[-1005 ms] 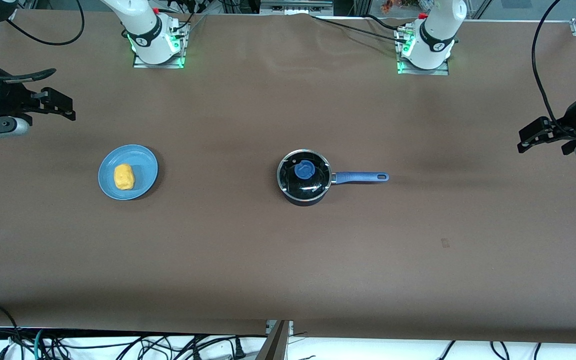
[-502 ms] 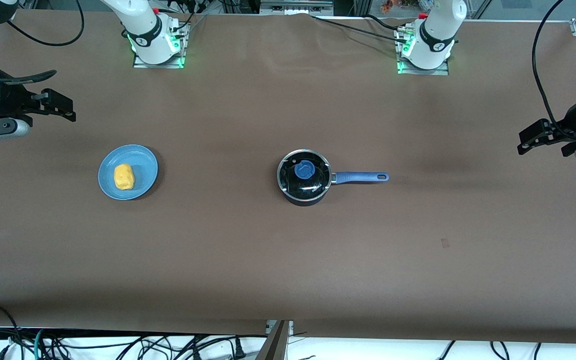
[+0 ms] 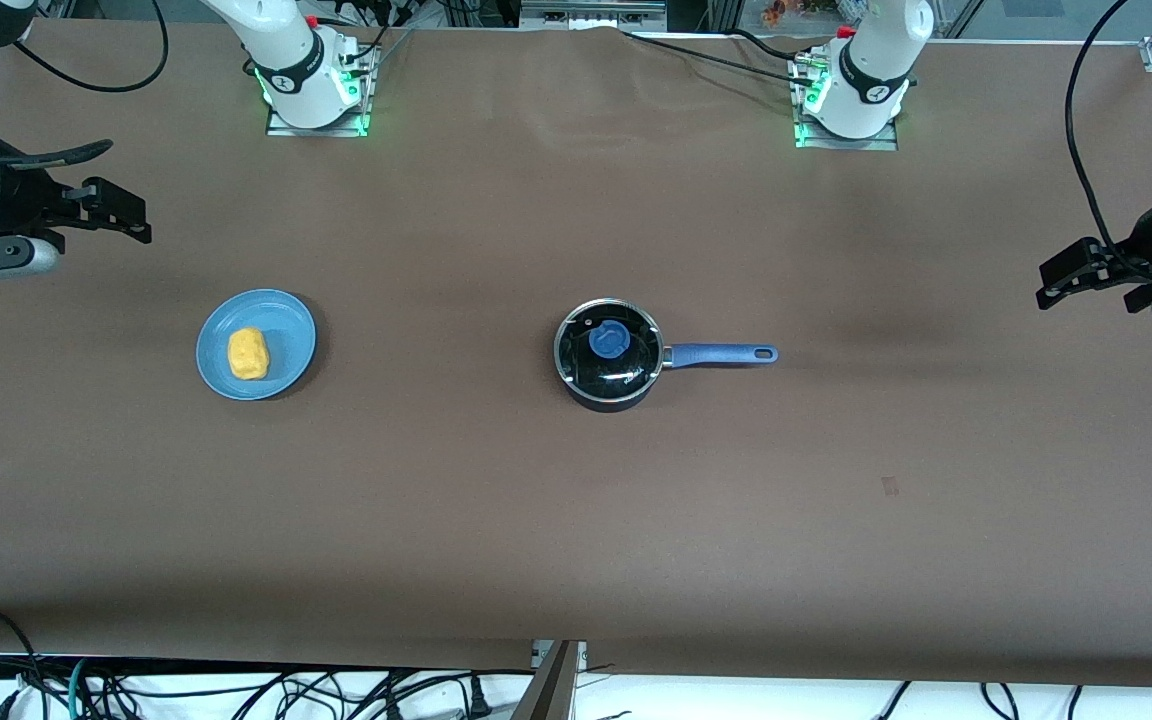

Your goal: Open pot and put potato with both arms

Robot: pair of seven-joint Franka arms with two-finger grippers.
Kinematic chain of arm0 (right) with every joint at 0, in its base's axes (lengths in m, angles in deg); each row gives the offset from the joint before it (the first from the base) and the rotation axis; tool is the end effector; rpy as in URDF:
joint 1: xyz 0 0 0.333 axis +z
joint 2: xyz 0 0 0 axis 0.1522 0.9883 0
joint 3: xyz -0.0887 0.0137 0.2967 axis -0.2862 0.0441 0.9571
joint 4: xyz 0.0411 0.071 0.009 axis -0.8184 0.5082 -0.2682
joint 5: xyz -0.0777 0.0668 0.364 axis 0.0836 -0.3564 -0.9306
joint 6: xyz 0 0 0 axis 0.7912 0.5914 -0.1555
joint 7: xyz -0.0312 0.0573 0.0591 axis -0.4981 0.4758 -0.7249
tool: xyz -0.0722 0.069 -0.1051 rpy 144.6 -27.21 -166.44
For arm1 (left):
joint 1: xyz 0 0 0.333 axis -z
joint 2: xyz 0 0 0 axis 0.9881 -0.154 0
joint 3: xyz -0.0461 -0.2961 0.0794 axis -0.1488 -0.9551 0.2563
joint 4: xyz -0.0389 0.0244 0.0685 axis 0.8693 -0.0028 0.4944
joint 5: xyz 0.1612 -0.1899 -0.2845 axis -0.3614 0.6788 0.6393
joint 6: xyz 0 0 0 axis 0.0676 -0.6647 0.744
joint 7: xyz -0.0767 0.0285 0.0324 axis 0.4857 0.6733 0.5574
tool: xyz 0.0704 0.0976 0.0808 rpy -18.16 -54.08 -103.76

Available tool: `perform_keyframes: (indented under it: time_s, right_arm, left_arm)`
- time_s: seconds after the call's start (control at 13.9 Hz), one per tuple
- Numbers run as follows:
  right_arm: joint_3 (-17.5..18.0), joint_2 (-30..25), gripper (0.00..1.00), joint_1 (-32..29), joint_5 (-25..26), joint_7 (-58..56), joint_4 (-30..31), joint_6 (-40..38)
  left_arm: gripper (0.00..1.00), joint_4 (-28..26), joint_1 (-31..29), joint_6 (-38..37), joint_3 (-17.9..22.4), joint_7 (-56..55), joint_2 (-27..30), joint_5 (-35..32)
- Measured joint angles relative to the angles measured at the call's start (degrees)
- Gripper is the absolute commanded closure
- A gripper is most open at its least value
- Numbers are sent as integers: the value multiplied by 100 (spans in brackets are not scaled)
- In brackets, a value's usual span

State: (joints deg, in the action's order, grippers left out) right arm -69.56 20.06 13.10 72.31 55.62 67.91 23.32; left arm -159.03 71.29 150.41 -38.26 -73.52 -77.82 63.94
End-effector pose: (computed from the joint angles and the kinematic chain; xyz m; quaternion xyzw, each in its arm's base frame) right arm 0.5416 0.0246 0.5487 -0.9955 -0.0733 0.0604 0.0001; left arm 0.5676 0.0261 0.5342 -0.9997 0.0052 -0.0248 0.0040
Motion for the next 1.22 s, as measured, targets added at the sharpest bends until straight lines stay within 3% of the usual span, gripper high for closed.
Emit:
perform_keyframes:
  time_s: [1.22]
  right_arm:
    - [0, 0, 1, 0, 0, 0, -2, 0]
  left_arm:
    - [0, 2, -25, -225, -13, -31, -2, 0]
